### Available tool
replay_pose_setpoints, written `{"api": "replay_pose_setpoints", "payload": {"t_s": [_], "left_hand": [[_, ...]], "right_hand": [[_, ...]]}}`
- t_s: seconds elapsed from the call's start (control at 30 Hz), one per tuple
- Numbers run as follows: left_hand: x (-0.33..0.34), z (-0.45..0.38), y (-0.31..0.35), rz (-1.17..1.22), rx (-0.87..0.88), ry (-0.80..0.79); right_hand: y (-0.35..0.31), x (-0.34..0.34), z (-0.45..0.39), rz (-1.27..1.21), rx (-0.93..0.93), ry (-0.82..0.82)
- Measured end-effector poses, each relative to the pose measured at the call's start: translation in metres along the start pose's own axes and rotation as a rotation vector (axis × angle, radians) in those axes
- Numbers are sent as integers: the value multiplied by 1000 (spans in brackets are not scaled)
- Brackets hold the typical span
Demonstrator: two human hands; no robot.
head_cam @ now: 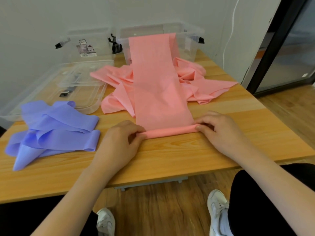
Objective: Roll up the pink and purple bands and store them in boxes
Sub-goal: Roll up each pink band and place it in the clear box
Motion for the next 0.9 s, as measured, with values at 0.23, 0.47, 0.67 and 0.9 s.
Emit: {"api": "replay_pose_setpoints", "payload": {"t_s": [0.23, 0.47, 0.67, 0.9], "left_hand": [[-4, 0, -2, 28, -41, 32], [-1, 0, 3, -18, -20, -5], [3, 1, 3, 37, -113, -44], [0, 1, 6, 13, 33, -100]], "right_hand": [[0, 9, 5, -152, 87, 2], [-3, 3, 3, -48, 43, -29], [0, 3, 6, -94, 96, -18], [-3, 0, 3, 7, -34, -34]]}}
Point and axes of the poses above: each hand's wrist, its own z-axis away from the middle knuckle, its own x-axis out of the palm, y = z × x, the point moved 6 cm from there along -z, towards the middle knuckle, and after that the axes turned 5 degrees about x, right-handed, at the moved point
